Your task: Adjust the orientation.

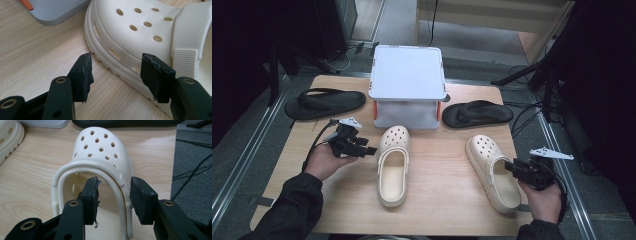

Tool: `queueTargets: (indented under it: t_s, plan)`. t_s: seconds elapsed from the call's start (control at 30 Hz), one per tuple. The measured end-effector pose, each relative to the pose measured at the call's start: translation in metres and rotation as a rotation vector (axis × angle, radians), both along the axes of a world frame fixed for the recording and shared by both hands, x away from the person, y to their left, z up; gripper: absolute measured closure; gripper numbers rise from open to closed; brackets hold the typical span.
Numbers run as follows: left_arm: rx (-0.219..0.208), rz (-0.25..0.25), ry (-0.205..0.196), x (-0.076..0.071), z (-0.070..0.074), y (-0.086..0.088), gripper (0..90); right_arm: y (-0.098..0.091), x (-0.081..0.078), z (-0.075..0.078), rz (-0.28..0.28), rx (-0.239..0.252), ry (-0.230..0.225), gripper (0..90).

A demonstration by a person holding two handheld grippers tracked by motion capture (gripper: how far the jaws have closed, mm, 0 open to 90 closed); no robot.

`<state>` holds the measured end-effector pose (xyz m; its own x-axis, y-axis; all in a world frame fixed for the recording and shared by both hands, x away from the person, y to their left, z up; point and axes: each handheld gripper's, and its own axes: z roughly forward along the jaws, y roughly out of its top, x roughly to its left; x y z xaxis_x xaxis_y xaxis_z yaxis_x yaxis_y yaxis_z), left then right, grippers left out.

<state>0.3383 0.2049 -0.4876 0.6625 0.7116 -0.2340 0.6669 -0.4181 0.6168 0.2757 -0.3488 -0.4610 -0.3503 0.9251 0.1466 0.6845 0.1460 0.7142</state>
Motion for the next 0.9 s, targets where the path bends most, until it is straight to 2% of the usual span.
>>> queueTargets:
  t_s: [0.23, 0.27, 0.37, 0.53, 0.63, 0.77, 0.9]
  plan:
    - [-0.001, 0.006, 0.003, -0.002, -0.002, 0.002, 43.3, -0.006, 0.002, -0.004, -0.012, -0.005, 0.015, 58.0]
    - [-0.009, 0.011, 0.006, -0.002, -0.002, 0.003, 43.3, -0.006, 0.007, -0.010, -0.002, -0.005, 0.036, 58.1]
    - [-0.009, 0.012, 0.006, -0.003, -0.002, 0.003, 43.3, -0.005, 0.014, -0.016, 0.007, -0.016, 0.068, 58.3]
    - [-0.005, 0.017, 0.004, -0.005, -0.003, 0.005, 43.4, 0.000, 0.022, -0.024, 0.021, -0.019, 0.090, 62.9]
    - [-0.009, 0.020, 0.002, -0.005, -0.002, 0.007, 43.4, 0.001, 0.025, -0.027, 0.022, -0.030, 0.093, 64.7]
    - [-0.007, 0.022, 0.008, -0.005, -0.003, 0.006, 43.4, -0.002, 0.025, -0.028, 0.020, -0.008, 0.090, 67.0]
    - [-0.008, 0.021, 0.008, -0.005, -0.003, 0.007, 43.4, 0.000, 0.024, -0.026, 0.022, -0.040, 0.081, 69.4]
